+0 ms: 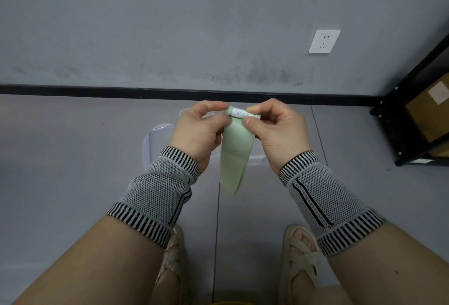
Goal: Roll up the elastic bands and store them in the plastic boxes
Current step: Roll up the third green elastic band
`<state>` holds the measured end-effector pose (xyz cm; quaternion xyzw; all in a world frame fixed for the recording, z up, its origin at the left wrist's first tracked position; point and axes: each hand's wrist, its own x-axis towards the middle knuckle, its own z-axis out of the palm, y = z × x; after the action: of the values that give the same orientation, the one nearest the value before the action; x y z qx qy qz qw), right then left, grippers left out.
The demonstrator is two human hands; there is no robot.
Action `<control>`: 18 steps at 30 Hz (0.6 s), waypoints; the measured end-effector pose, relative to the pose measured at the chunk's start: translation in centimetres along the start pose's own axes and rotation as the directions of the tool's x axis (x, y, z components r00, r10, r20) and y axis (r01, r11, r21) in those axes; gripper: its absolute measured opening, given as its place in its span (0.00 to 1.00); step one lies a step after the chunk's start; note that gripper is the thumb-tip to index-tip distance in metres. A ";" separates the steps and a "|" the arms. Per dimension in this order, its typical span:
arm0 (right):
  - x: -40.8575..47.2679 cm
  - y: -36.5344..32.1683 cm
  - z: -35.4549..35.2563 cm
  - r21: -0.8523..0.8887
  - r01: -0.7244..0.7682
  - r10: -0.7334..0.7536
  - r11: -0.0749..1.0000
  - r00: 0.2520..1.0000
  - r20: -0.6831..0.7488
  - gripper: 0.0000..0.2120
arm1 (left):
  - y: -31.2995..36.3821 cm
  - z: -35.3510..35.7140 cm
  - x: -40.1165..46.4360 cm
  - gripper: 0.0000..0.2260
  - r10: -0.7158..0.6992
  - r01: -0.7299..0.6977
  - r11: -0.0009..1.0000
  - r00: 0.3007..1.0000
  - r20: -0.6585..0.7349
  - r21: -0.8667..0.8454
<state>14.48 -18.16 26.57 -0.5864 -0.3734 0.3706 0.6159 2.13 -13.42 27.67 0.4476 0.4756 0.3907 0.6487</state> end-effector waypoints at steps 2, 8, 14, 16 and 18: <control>-0.1 -0.2 0.0 -0.034 0.024 -0.024 0.999 1.000 0.003 0.12 | 0.1 -0.1 -0.1 0.10 0.024 -0.025 0.999 0.999 0.037 0.020; -0.3 -0.3 0.0 -0.132 0.084 -0.079 0.988 0.996 0.039 0.11 | 0.1 -0.2 0.0 0.04 0.056 -0.061 0.993 0.997 0.053 0.097; -0.1 0.0 0.0 0.052 -0.065 0.069 0.997 0.994 -0.080 0.11 | 0.1 -0.3 0.0 0.07 0.111 -0.112 0.991 0.994 0.017 0.069; -0.1 0.0 -0.1 0.030 -0.071 0.074 0.997 0.990 -0.116 0.09 | 0.2 -0.4 0.1 0.07 0.118 -0.118 0.991 0.993 0.010 0.068; -0.4 -0.1 0.0 0.017 -0.065 0.067 0.998 0.991 -0.119 0.07 | 0.2 -0.5 0.1 0.08 0.115 -0.115 0.991 0.993 0.006 0.072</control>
<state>14.30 -18.52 26.63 -0.6153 -0.3140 0.3576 0.6285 1.68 -13.19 27.72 0.4980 0.4621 0.4096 0.6088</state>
